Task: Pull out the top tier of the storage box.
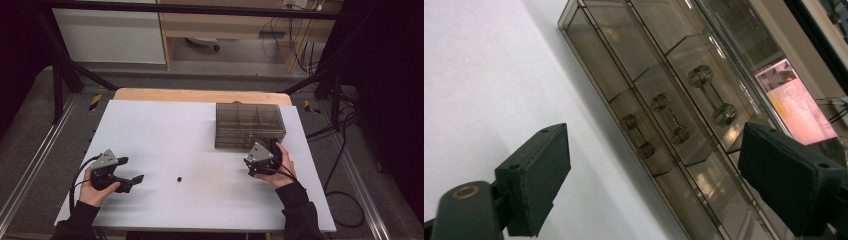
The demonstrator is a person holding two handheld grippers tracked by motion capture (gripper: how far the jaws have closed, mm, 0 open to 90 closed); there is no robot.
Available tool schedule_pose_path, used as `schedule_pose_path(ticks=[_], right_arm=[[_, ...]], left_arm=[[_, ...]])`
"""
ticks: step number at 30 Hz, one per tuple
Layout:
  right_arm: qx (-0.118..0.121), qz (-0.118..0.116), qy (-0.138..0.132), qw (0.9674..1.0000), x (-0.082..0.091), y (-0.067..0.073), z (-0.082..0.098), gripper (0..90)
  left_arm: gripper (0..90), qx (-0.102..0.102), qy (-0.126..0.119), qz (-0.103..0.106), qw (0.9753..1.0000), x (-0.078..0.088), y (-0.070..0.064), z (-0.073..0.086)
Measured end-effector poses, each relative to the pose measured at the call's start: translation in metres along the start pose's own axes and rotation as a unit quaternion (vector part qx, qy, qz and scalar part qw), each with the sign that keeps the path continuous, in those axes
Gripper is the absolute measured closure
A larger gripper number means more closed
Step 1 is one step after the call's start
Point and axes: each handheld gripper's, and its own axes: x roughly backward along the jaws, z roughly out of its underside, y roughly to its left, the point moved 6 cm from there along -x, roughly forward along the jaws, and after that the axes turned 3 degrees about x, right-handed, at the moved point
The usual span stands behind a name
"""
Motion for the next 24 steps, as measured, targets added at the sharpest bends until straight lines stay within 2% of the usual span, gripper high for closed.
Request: schedule_pose_path(ticks=[11, 14, 24], right_arm=[[0.034, 0.021, -0.010, 0.9991, -0.0043, -0.0039, 0.0002, 19.1], [0.052, 0.030, -0.011, 0.9981, -0.0063, -0.0043, 0.0001, 21.2], [0.082, 0.046, -0.016, 0.9954, -0.0094, -0.0062, -0.0002, 28.8]], left_arm=[[4.6, 0.000, 0.001, 0.000, 1.0000, -0.0006, -0.0001, 0.0004], [4.6, 0.000, 0.000, 0.000, 1.0000, -0.0005, -0.0002, 0.0003], [4.6, 0.000, 0.000, 0.000, 1.0000, -0.0006, -0.0002, 0.0003]])
